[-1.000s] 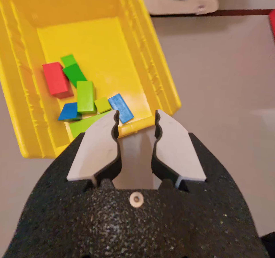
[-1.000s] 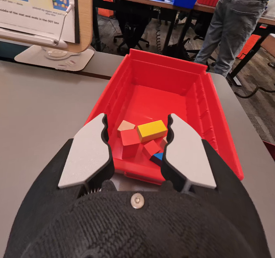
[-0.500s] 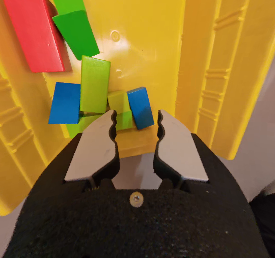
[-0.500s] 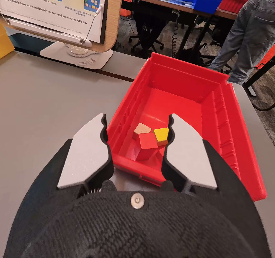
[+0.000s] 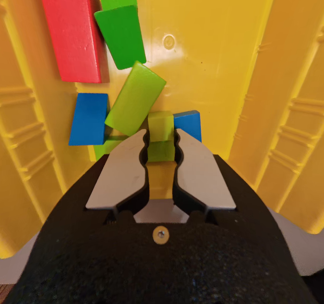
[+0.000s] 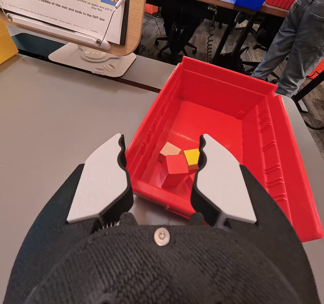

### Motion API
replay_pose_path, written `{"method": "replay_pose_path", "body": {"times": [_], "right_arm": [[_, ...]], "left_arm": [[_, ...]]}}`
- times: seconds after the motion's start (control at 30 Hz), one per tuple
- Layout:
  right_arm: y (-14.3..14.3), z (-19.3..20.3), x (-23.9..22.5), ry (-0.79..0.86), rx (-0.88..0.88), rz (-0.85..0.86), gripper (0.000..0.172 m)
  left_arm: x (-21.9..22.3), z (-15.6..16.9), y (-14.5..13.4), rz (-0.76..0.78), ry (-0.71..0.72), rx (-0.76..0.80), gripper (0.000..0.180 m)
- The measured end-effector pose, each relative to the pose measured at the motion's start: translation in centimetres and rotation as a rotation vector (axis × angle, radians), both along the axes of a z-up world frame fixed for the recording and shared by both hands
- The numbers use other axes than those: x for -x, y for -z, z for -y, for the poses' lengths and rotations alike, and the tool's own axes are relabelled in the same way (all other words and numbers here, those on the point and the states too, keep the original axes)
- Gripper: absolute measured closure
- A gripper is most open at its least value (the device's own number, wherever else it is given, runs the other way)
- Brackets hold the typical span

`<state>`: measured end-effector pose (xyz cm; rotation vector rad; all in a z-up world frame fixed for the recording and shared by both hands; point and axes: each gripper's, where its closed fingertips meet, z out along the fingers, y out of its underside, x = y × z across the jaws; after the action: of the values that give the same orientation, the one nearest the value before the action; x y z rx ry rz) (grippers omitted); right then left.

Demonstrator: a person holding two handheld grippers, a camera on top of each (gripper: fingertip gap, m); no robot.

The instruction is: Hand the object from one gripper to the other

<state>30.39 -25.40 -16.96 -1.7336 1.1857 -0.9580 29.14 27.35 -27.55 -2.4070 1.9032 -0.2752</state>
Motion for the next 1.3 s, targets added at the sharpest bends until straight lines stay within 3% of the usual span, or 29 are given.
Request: {"method": "replay_pose_path", "body": {"times": [0.17, 0.37, 0.5, 0.6, 0.7, 0.8, 0.9, 1.03, 1.17, 1.3], "right_arm": [[0.3, -0.3, 0.0, -0.010, 0.014, -0.010, 0.089], [0.1, -0.9, 0.2, -0.034, 0.003, -0.011, 0.088], [-0.6, -2.8, 0.9, -0.112, -0.058, -0.012, 0.088], [-1.3, -6.1, 2.0, -0.258, -0.204, -0.040, 0.082], [-2.7, -10.6, 3.8, -0.447, -0.414, -0.074, 0.076], [-3.8, -15.1, 6.3, -0.638, -0.596, -0.137, 0.074], [-5.0, -19.3, 9.4, -0.837, -0.770, -0.227, 0.074], [-7.4, -22.5, 13.9, -1.091, -1.052, -0.398, 0.081], [-9.3, -23.4, 16.7, -1.256, -1.283, -0.561, 0.090], [-9.1, -24.4, 18.6, -1.333, -1.267, -0.626, 0.088]], "left_arm": [[-0.2, -0.8, 0.4, 0.028, -0.005, -0.043, 0.152], [-0.5, -0.6, 0.0, 0.063, 0.100, -0.054, 0.155], [-2.1, 0.7, -4.6, 0.293, 0.210, -0.008, 0.155], [-2.2, 4.2, -10.6, 0.575, 0.378, 0.085, 0.155], [0.3, 9.8, -16.7, 0.913, 0.659, 0.166, 0.155], [4.6, 15.7, -20.5, 1.228, 0.971, 0.183, 0.155], [9.0, 20.5, -21.8, 1.432, 1.206, 0.198, 0.155], [13.4, 24.6, -22.3, 1.616, 1.367, 0.288, 0.155], [15.5, 26.8, -21.7, 1.653, 1.433, 0.382, 0.155], [16.3, 28.1, -20.4, 1.616, 1.507, 0.403, 0.155]]}}
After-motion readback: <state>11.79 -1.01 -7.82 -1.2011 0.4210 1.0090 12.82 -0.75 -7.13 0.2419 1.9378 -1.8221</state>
